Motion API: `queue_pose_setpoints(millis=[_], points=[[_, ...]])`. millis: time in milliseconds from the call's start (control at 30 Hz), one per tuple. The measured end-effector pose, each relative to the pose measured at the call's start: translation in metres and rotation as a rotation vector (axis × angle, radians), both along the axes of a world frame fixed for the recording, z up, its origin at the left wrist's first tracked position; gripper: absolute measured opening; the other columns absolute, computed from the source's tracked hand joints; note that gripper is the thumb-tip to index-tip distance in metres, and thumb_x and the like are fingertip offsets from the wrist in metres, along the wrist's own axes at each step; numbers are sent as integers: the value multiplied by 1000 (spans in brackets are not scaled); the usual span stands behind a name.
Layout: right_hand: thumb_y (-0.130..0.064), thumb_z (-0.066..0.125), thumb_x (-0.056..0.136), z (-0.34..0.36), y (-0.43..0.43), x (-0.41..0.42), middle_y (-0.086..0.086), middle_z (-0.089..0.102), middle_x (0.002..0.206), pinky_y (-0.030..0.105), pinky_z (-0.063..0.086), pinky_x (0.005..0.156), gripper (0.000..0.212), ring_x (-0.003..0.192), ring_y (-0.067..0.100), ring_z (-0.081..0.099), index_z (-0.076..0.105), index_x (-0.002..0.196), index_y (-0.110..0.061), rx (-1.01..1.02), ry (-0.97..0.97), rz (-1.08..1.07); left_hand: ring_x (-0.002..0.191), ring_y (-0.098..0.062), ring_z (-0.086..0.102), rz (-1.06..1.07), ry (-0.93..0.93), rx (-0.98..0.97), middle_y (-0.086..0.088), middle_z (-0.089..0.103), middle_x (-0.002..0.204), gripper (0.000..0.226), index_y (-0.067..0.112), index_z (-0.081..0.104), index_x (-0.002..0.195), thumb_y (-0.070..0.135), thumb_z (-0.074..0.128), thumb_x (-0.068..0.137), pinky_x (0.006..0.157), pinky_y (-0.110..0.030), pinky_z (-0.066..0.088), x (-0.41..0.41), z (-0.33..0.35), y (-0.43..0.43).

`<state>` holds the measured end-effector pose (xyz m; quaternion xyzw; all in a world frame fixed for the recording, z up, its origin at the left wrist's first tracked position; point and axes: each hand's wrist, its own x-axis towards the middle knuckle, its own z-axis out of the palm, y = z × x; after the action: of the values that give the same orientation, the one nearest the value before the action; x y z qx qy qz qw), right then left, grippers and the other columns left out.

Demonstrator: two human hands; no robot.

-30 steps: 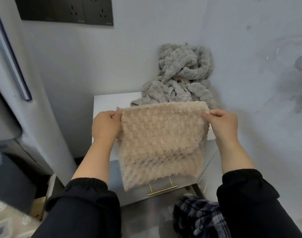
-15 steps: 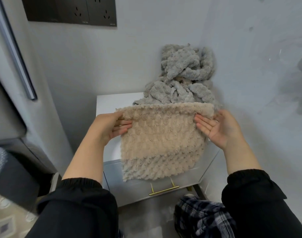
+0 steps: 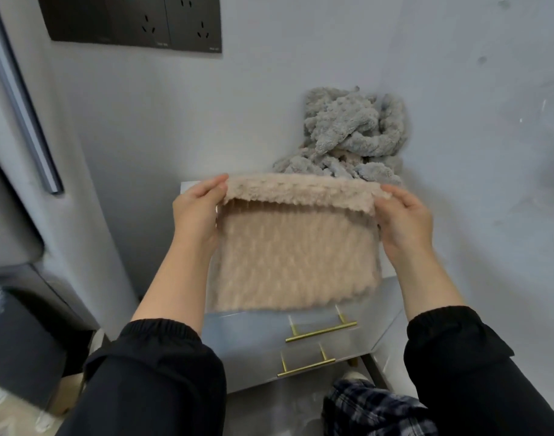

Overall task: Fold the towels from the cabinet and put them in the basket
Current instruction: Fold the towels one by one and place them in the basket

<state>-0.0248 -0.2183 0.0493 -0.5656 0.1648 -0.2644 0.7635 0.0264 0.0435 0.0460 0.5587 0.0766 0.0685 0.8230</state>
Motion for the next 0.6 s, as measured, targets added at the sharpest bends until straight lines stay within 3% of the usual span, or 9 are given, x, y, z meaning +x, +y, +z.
queue_pose_setpoints(millis=[133,200,333,467,600], points=[[4,60,87,1,3,5,-11,67,66,15,50,60,23,61,1,62,67,105,-9,-141,-37,9,67,-1,55,32,-104,164,6,63,82,21,18,70,98,2,59,90,66,-9,45,9,0,1],[3,58,88,-12,1,6,-2,68,79,16,51,59,23,65,5,63,67,107,-7,-125,75,44,75,-5,56,6,-53,304,4,64,87,23,18,70,96,1,56,90,74,-15,46,6,-11,3],[8,55,89,-30,-6,2,14,66,98,33,56,77,19,83,18,65,66,91,-7,66,228,39,96,-17,60,-93,121,346,-2,66,104,28,21,71,89,0,52,91,90,-31,52,-4,-28,5],[10,50,90,-33,-6,-7,11,62,88,24,52,55,23,76,18,60,60,84,-9,173,273,37,79,-17,60,-73,175,295,-7,61,98,27,14,69,95,-3,48,92,70,-24,59,-12,-33,7],[11,50,89,-34,-5,-20,11,57,78,21,54,46,18,64,19,56,61,87,-3,90,347,52,69,-14,57,-52,198,289,-6,56,82,27,9,68,101,-6,47,92,66,-22,58,-18,-40,9]])
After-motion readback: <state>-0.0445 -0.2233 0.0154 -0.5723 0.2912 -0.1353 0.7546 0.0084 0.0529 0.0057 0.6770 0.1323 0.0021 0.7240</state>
